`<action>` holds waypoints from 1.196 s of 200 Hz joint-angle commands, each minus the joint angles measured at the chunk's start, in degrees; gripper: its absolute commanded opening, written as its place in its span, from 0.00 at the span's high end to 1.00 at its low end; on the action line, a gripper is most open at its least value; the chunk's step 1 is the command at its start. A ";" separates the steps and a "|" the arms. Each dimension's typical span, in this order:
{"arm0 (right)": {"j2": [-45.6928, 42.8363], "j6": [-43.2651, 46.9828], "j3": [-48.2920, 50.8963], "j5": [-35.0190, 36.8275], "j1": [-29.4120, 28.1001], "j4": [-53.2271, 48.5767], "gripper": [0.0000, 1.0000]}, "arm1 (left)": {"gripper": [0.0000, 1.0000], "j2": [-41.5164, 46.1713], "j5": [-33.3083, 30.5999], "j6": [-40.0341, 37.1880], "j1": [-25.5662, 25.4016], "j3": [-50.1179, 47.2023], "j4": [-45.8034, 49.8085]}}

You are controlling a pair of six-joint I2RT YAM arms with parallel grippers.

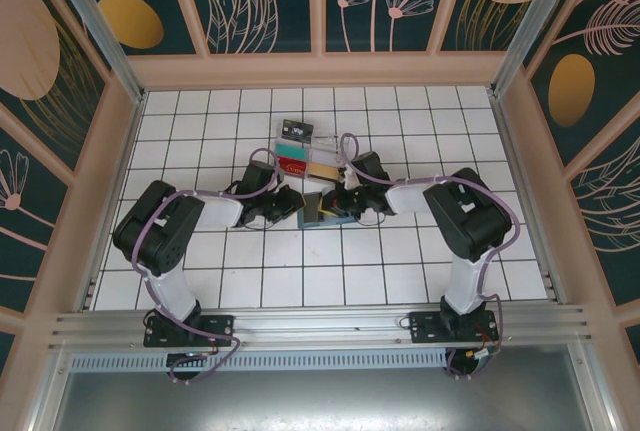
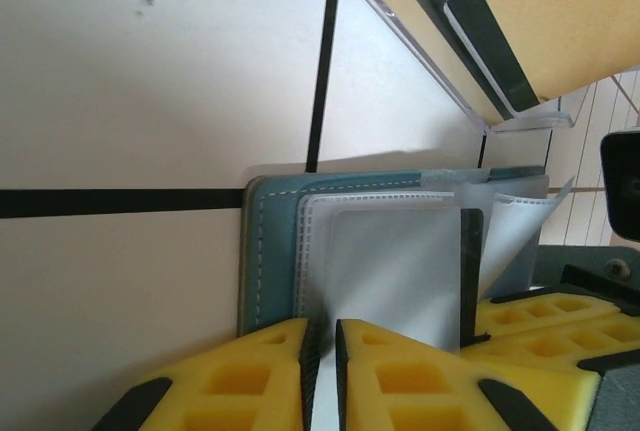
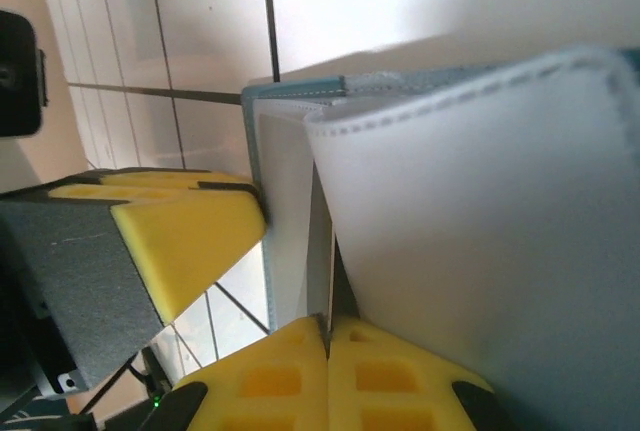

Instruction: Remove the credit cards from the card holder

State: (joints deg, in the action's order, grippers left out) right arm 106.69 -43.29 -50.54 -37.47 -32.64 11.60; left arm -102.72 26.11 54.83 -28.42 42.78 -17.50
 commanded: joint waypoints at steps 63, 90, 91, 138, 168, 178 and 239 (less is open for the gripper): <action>-3.29 2.56 1.24 2.73 1.00 -10.53 1.00 | 0.80 -2.28 -0.44 -2.81 0.21 3.17 9.85; -5.46 3.38 1.50 3.18 0.99 -11.74 1.00 | 0.81 -2.30 -0.41 -3.10 0.21 3.79 10.20; -5.54 3.43 1.55 3.19 1.00 -11.80 1.00 | 0.80 -2.26 -0.43 -3.08 0.21 3.88 10.24; -9.62 5.76 0.93 5.15 2.80 -17.13 1.00 | 0.80 -1.39 1.41 -3.66 0.21 6.24 10.90; -13.27 8.10 1.59 6.11 3.55 -18.39 1.00 | 0.78 -0.45 2.63 -3.78 0.39 7.76 10.75; -14.94 9.05 1.76 6.10 3.64 -17.49 1.00 | 0.77 0.02 3.19 -3.79 0.58 8.13 10.51; -22.20 20.00 -2.22 5.13 3.64 -16.92 1.00 | 0.37 10.66 0.52 -5.29 5.62 7.55 14.64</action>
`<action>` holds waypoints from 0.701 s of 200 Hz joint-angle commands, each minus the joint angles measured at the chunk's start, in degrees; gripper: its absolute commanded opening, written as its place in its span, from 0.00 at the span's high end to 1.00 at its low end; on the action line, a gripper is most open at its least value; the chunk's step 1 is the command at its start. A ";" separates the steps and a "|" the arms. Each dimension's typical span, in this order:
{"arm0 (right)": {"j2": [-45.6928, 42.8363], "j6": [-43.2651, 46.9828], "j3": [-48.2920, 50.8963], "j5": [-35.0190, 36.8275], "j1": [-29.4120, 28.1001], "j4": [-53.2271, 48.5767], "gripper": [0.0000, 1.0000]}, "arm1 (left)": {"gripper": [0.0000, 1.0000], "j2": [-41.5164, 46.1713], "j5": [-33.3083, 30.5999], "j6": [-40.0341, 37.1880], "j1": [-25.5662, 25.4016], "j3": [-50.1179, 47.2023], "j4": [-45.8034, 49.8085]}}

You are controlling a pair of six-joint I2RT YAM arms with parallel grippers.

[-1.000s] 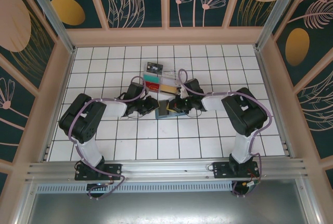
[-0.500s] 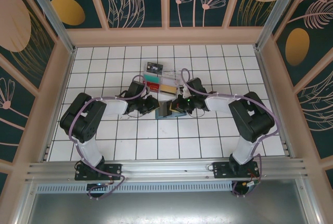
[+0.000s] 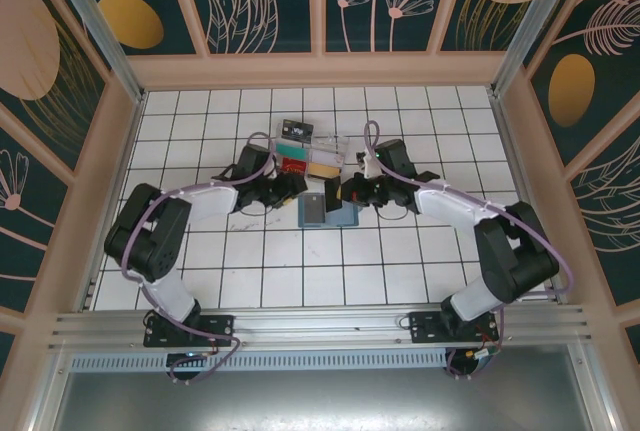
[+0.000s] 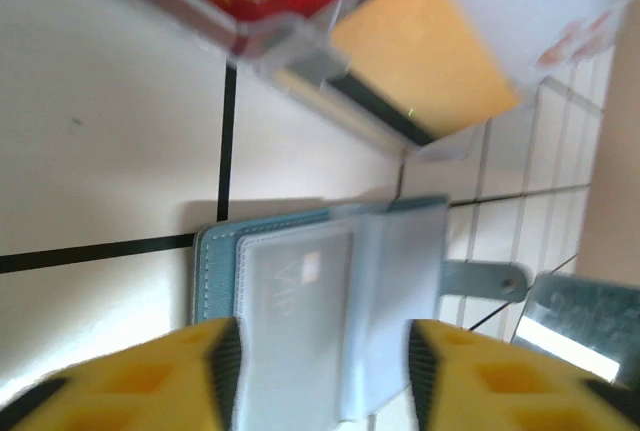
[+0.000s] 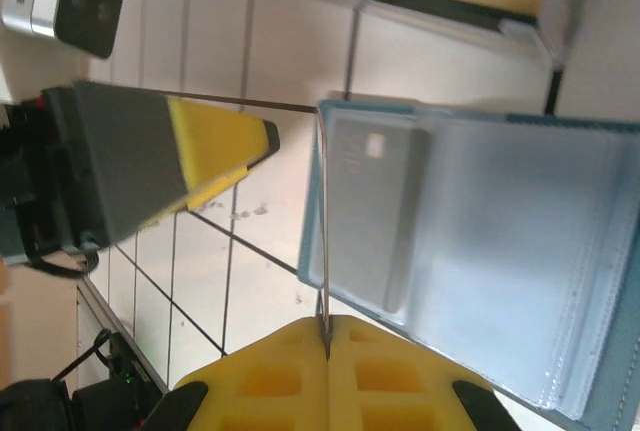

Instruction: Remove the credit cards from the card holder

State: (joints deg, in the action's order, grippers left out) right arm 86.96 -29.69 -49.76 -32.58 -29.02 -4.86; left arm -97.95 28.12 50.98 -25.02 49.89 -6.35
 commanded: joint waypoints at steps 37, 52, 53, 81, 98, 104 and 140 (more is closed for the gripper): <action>-2.58 13.36 -9.65 2.00 -0.30 -1.30 1.00 | 0.17 13.75 -5.23 -1.93 5.33 -2.98 6.03; -0.99 17.17 -13.52 3.58 -0.60 -2.41 1.00 | 0.10 16.15 -6.59 -1.95 6.56 -5.25 6.35; -0.82 17.46 -13.83 3.71 -0.64 -2.51 1.00 | 0.10 16.27 -6.72 -1.94 6.69 -5.42 6.35; 3.29 24.39 -21.12 4.45 -1.44 -3.16 1.00 | 0.01 19.88 -9.29 -1.81 8.64 -9.60 6.09; 5.98 29.01 -25.48 3.65 -2.00 -3.31 1.00 | 0.01 21.63 -10.80 -1.76 9.20 -11.46 6.17; 7.07 30.50 -27.13 4.13 -2.01 -3.43 1.00 | 0.01 22.13 -11.25 -1.66 9.28 -12.01 6.22; 15.06 40.53 -41.02 6.42 -2.01 -8.05 1.00 | 0.01 23.54 -13.42 -2.52 9.69 -12.58 7.26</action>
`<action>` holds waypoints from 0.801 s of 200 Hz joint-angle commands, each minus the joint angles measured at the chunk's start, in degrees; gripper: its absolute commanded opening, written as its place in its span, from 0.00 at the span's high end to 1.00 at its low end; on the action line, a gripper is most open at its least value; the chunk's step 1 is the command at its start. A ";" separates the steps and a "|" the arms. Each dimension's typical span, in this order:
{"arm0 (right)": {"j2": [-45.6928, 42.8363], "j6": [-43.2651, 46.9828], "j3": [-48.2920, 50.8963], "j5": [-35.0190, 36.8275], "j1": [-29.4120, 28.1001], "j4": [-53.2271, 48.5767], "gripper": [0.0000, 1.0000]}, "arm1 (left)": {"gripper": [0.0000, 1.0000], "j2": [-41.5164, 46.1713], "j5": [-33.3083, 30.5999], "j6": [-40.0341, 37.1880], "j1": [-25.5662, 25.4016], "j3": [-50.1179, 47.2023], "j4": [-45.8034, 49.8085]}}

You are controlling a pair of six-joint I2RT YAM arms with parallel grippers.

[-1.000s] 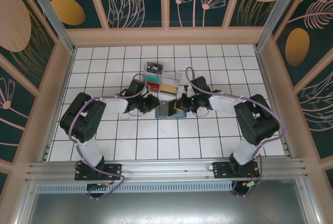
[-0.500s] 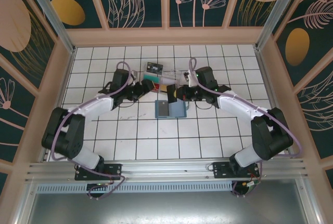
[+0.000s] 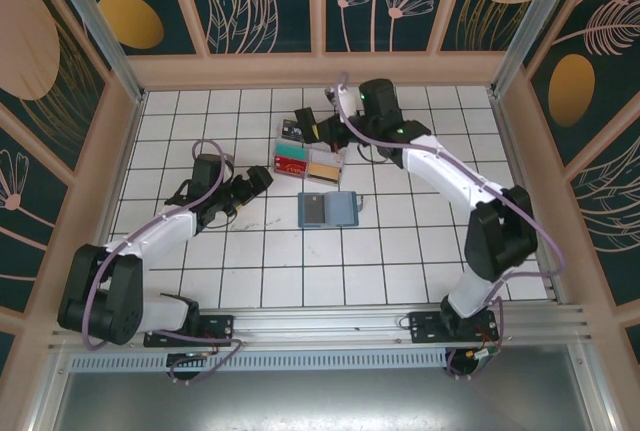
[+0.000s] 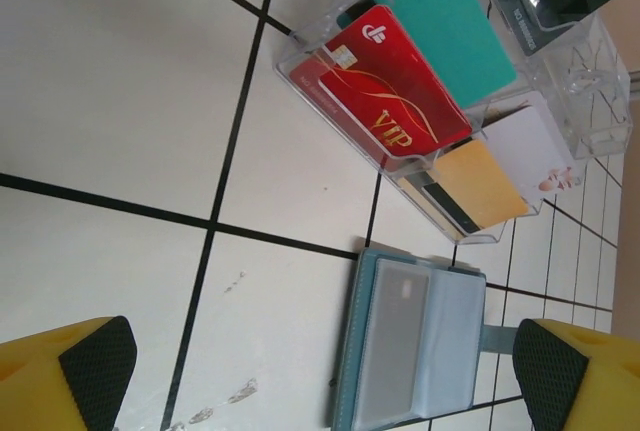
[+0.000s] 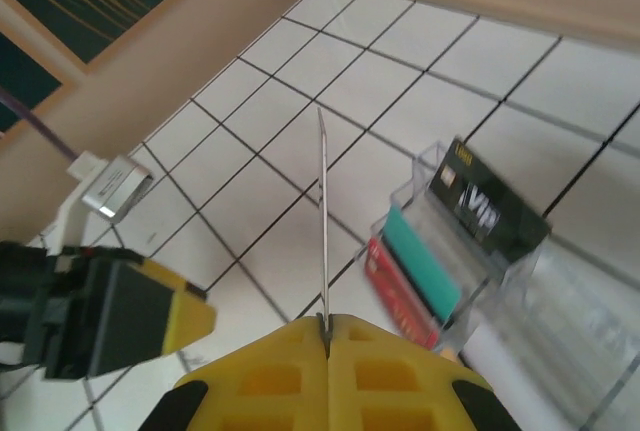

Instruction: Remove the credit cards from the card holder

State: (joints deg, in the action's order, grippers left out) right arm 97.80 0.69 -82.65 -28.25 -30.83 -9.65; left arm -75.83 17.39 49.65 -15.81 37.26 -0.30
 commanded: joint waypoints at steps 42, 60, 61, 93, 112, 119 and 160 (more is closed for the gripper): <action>12.11 17.69 -20.57 4.50 -0.20 -7.88 1.00 | 0.01 1.03 -5.30 -2.05 0.75 2.70 3.84; 13.47 21.28 -21.65 3.62 -0.20 -7.92 1.00 | 0.01 0.54 -6.43 -2.82 0.79 4.40 5.07; 13.65 21.46 -21.71 3.63 -0.20 -7.92 1.00 | 0.01 0.48 -6.51 -2.90 0.79 4.54 5.14; 18.69 27.12 -26.27 1.51 -0.20 -12.08 1.00 | 0.01 -1.52 -5.63 -2.03 0.79 5.98 4.21; 21.03 29.34 -27.90 -0.39 -0.02 -12.96 1.00 | 0.01 -2.70 -4.01 -0.80 0.84 5.99 2.74; 21.96 30.30 -28.88 -1.15 0.07 -13.67 1.00 | 0.01 -3.06 -3.64 -0.49 0.78 5.99 2.50; 28.79 33.29 -36.08 -2.16 0.67 -17.93 1.00 | 0.01 -5.10 -2.56 0.04 0.82 6.51 2.08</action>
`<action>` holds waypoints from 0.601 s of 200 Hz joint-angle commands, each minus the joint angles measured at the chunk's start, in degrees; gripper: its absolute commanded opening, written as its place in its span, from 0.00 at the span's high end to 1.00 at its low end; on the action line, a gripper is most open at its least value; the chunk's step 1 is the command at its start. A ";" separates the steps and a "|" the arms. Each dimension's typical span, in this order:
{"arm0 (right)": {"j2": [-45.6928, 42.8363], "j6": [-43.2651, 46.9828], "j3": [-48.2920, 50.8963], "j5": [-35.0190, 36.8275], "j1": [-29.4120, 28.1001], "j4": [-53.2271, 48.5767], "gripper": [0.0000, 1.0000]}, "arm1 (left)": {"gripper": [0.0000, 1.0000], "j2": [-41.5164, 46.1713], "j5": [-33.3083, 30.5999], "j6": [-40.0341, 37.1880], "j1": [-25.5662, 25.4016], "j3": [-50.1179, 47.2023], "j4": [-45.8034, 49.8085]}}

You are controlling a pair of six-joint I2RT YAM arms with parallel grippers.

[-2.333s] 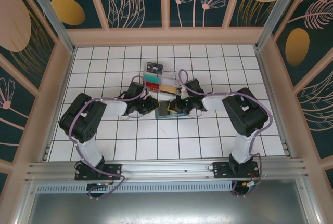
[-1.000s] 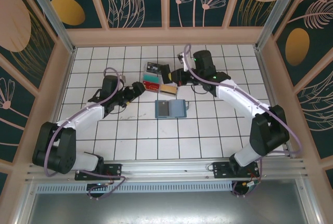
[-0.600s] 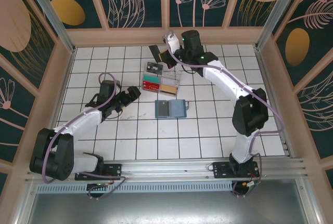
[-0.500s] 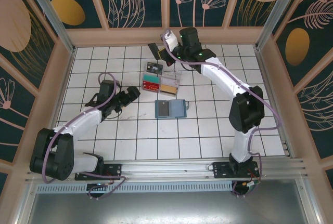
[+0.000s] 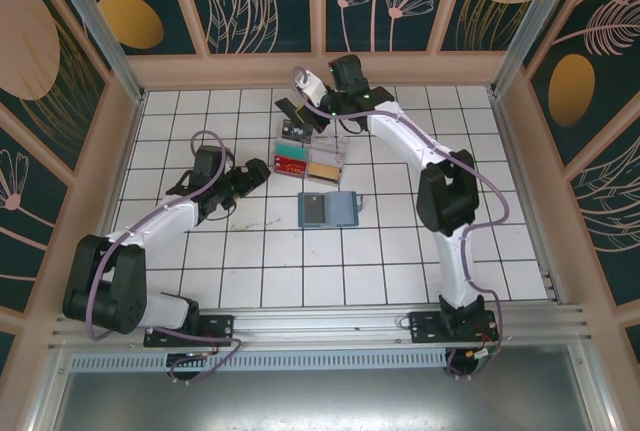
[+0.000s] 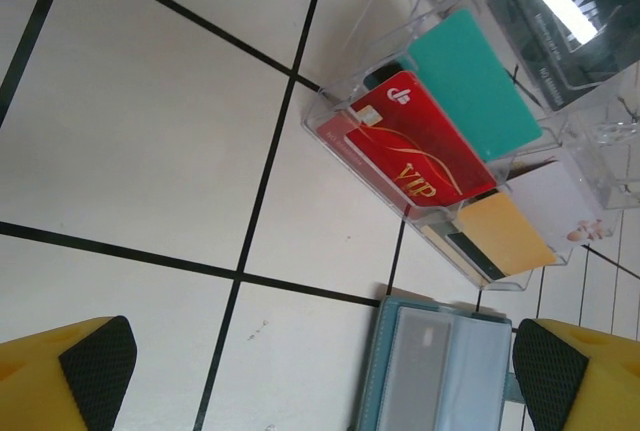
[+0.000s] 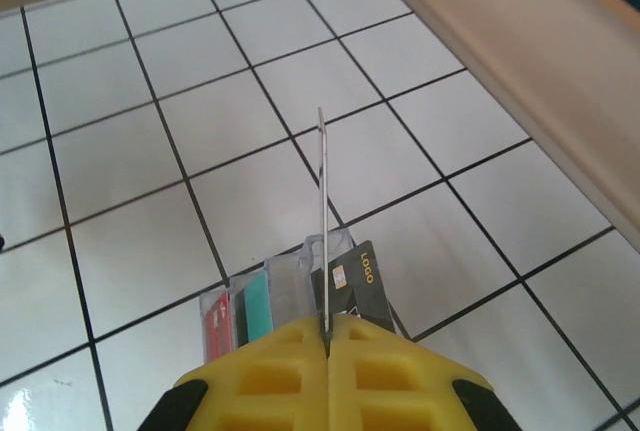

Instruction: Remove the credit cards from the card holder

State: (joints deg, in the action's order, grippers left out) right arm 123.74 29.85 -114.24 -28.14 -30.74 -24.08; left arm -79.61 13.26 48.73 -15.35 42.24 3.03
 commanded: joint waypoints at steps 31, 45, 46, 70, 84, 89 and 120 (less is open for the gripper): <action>6.08 4.94 -7.83 -2.87 1.29 -4.82 1.00 | 0.01 -3.02 2.56 1.57 0.33 1.95 -1.97; 7.17 5.31 -8.78 -3.41 1.56 -5.79 1.00 | 0.01 -3.50 2.82 1.61 0.33 2.19 -2.06; 7.24 5.44 -8.80 -3.45 1.56 -5.89 1.00 | 0.01 -3.56 2.82 1.62 0.33 2.21 -2.06; 8.17 6.33 -8.90 -3.35 1.70 -7.07 1.00 | 0.01 -4.12 3.00 1.53 0.37 2.43 -1.98; 8.36 6.10 -8.72 -3.02 1.82 -6.87 1.00 | 0.01 -4.49 3.16 1.45 0.35 2.44 -2.06; 8.51 6.14 -8.64 -2.97 1.83 -6.87 1.00 | 0.01 -4.58 3.18 1.44 0.34 2.45 -2.10; 9.22 6.62 -8.88 -2.54 2.22 -7.42 1.00 | 0.01 -5.02 3.62 1.38 0.33 2.54 -2.24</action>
State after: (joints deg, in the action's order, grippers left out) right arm 131.37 34.33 -120.81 -29.65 -28.97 -29.76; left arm -84.09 16.03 49.76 -15.35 43.31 1.91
